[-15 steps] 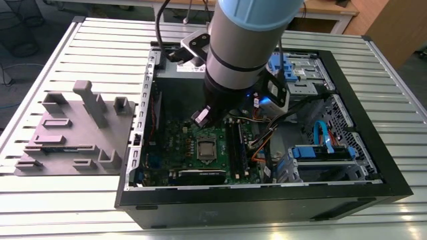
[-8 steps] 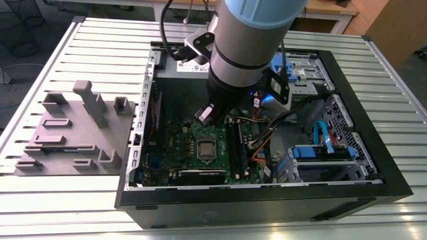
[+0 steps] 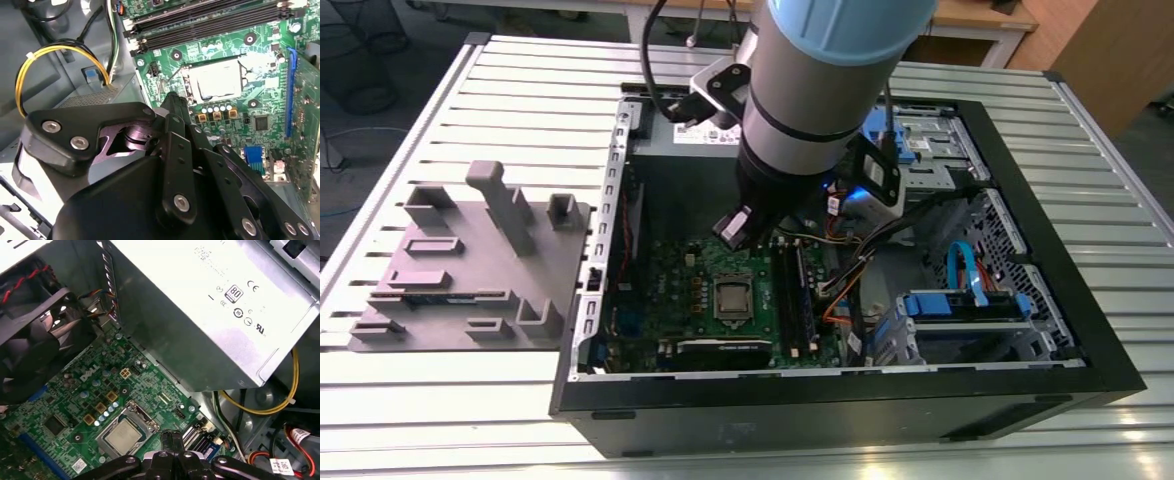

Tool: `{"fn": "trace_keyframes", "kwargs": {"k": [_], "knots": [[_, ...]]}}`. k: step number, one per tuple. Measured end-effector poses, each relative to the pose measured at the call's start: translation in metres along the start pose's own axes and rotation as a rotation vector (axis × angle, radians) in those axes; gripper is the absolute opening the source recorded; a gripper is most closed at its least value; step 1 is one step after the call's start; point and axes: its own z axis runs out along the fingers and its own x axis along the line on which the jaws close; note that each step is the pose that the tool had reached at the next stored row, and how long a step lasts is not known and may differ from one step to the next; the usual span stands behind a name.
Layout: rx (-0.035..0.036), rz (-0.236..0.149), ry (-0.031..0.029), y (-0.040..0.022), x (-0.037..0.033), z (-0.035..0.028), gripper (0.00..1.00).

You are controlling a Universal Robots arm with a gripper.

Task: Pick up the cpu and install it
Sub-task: 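Install the first cpu locking lever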

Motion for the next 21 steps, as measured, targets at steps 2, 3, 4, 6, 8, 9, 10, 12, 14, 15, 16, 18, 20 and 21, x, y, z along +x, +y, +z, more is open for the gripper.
{"fn": "trace_keyframes", "kwargs": {"k": [2,3,4,6,8,9,10,12,14,15,16,18,20,21], "knots": [[-0.0034,-0.007,-0.0077,-0.0002,-0.0001,0.0004,0.11],[-0.0103,-0.01,-0.0171,-0.0003,-0.0002,0.0005,0.11],[-0.0173,-0.013,-0.0263,-0.0003,-0.0002,0.0004,0.11],[-0.0304,-0.02,-0.044,-0.0003,-0.0003,0.0004,0.11],[-0.034,-0.025,-0.0509,-0.0006,-0.0004,0.0011,0.11],[-0.0346,-0.028,-0.0529,-0.0009,-0.0005,0.0017,0.11],[-0.0349,-0.029,-0.0544,-0.0011,-0.0005,0.0023,0.11],[-0.0351,-0.032,-0.0559,-0.0018,-0.0005,0.0041,0.11],[-0.0354,-0.033,-0.0571,-0.0026,-0.0006,0.0062,0.11],[-0.0355,-0.034,-0.0576,-0.0031,-0.0008,0.0072,0.11],[-0.0355,-0.034,-0.0579,-0.0035,-0.0013,0.0081,0.11],[-0.0353,-0.036,-0.0584,-0.0038,-0.0028,0.0101,0.11],[-0.0352,-0.04,-0.0589,-0.0036,-0.0039,0.0129,0.11],[-0.035,-0.041,-0.0591,-0.0033,-0.0043,0.0146,0.11]]}}
